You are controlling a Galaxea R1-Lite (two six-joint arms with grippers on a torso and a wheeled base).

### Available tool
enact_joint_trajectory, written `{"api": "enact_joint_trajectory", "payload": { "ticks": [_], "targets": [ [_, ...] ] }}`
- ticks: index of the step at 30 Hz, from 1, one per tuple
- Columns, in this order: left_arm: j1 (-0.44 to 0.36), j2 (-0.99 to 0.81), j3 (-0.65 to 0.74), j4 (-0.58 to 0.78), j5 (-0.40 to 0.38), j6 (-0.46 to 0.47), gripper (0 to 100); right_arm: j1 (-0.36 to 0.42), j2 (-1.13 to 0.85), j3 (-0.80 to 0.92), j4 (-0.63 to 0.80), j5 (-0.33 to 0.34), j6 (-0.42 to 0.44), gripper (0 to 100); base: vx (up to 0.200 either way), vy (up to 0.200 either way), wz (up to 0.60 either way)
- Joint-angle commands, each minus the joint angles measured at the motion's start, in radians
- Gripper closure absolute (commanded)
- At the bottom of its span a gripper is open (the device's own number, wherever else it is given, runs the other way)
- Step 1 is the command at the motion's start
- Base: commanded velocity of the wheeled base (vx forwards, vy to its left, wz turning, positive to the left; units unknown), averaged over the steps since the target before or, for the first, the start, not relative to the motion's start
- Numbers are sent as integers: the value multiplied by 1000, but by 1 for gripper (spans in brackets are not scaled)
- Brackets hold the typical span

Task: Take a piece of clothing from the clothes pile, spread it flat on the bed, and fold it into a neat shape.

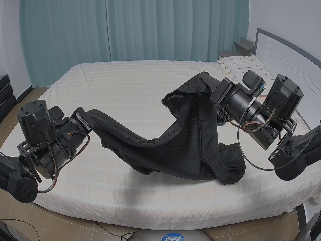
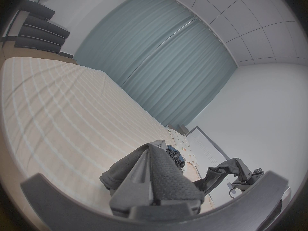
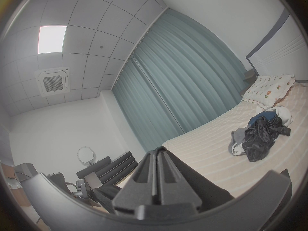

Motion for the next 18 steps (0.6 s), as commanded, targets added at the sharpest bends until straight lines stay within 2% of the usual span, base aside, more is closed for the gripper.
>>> {"api": "enact_joint_trajectory", "payload": {
  "ticks": [1,18],
  "targets": [
    [1,-7,1,-2,0,7,100,-3,-1,7,-5,1,1,100,0,200,0],
    [4,5,4,-2,2,25,100,-31,69,9,-36,8,17,100,0,200,0]
  ]
}}
